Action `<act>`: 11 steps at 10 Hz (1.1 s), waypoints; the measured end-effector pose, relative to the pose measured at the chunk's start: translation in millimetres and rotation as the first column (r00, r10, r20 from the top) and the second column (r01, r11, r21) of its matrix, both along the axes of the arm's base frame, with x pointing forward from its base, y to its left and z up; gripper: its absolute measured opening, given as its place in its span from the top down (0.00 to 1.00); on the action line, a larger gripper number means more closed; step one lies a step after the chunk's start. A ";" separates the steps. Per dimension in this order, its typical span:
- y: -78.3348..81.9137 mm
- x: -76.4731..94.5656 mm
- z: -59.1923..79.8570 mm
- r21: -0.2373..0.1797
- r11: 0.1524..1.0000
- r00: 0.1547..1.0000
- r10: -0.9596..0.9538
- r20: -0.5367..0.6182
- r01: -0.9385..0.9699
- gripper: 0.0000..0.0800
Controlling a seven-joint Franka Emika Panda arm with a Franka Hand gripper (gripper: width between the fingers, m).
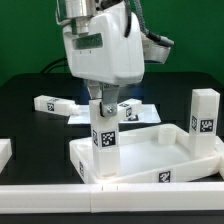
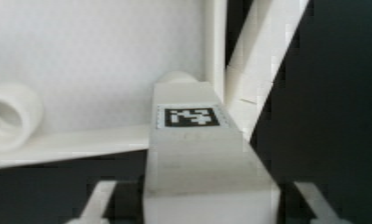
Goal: Assemble desk
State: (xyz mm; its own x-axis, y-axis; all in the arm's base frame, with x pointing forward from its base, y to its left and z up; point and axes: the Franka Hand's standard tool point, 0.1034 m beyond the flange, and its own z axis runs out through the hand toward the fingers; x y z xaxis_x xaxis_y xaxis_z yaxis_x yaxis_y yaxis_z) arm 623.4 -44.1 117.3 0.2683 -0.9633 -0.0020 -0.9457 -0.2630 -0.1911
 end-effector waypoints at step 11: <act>3.3 1.9 -0.2 -0.158 0.556 0.570 0.820 -0.057 -0.816 0.19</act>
Offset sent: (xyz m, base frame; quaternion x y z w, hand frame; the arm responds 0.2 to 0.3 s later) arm 0.0322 0.0159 0.0211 -0.0099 -0.0504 -0.3195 0.9462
